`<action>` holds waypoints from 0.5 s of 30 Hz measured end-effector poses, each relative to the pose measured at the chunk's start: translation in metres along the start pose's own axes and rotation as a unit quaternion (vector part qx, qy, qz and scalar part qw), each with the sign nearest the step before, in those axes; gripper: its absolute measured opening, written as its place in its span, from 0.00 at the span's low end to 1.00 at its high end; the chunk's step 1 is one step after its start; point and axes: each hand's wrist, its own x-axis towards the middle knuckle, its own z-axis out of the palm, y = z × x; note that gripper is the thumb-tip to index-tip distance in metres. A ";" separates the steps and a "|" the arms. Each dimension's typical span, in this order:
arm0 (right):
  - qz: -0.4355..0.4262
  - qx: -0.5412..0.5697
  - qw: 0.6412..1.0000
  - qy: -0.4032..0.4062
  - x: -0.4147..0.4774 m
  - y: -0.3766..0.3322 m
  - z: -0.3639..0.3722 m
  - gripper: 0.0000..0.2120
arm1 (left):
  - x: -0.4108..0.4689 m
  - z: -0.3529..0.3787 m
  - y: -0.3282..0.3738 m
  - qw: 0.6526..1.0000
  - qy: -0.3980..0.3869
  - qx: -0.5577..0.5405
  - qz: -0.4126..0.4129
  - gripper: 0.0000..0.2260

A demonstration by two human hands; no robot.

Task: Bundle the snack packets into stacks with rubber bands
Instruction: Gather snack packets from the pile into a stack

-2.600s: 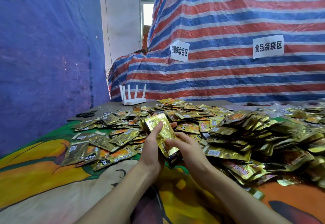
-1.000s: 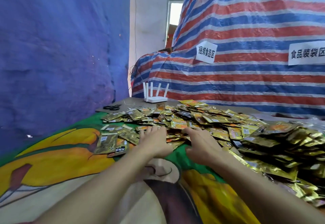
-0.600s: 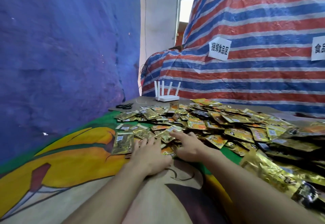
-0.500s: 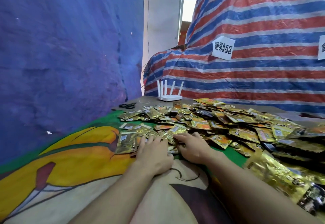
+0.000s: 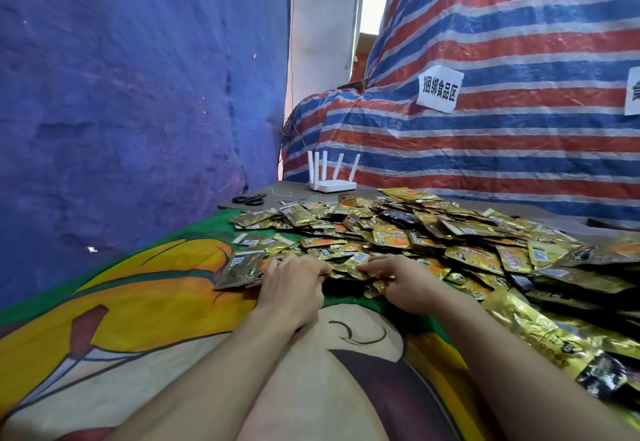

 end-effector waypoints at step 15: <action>0.028 0.038 0.998 0.033 0.002 0.008 0.001 0.23 | -0.003 -0.005 0.004 0.993 0.090 -0.069 0.006 0.12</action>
